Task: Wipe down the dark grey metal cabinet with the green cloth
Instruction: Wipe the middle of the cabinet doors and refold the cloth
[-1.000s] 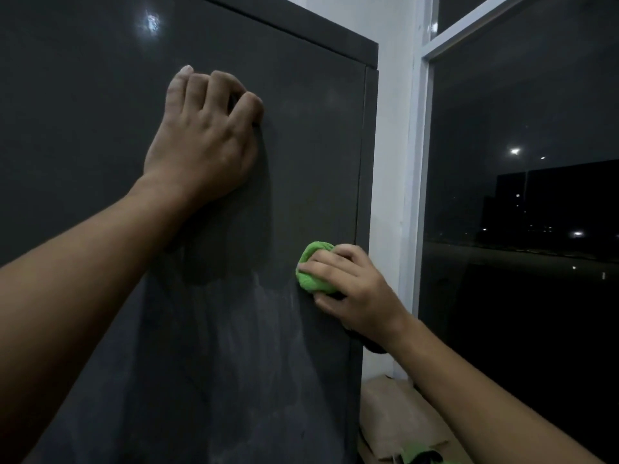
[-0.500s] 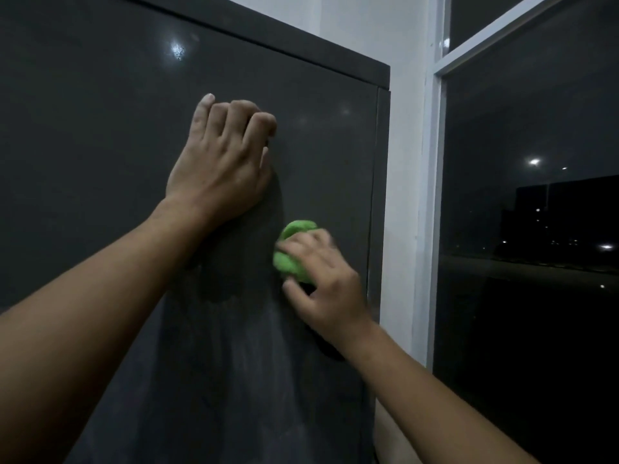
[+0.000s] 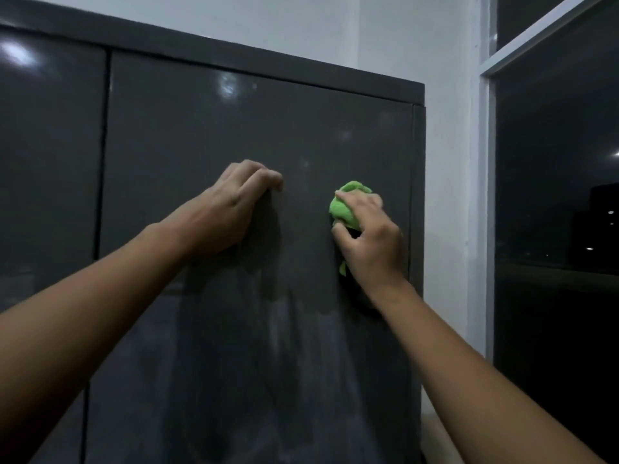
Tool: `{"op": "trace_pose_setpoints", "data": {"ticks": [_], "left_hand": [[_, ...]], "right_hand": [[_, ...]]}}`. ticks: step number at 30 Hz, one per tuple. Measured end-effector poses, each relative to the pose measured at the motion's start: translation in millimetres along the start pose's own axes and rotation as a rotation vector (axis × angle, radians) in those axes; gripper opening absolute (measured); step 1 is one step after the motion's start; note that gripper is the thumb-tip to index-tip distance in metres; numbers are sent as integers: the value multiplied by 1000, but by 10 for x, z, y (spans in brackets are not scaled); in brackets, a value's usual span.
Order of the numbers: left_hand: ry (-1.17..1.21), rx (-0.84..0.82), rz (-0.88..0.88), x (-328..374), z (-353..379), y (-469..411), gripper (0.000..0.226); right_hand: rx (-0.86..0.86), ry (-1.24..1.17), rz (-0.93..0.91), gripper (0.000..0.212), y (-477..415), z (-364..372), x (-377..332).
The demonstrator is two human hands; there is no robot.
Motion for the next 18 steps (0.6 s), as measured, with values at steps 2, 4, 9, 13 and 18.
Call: {"op": "trace_pose_setpoints", "data": {"ticks": [2, 4, 9, 13, 18], "left_hand": [[-57, 30, 29, -55, -93, 133, 40], [-85, 88, 66, -66, -197, 262, 31], [-144, 198, -51, 9, -374, 365, 20], [-110, 98, -127, 132, -279, 487, 22], [-105, 139, -306, 301, -188, 854, 16]], "right_hand": [[-70, 0, -89, 45, 70, 199, -241], [-161, -68, -181, 45, 204, 390, -479], [-419, -271, -344, 50, 631, 723, -965], [-644, -433, -369, 52, 757, 807, -1045], [-529, -678, -217, 33, 621, 726, -858]]}}
Point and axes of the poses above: each hand's wrist, its own y-axis away from the middle knuckle, its own z-axis out of the palm, x = y × z, the point moved 7 cm from there along -y, towards the middle knuckle, and after that the axes turned 2 degrees about y, right-handed, at the moved point
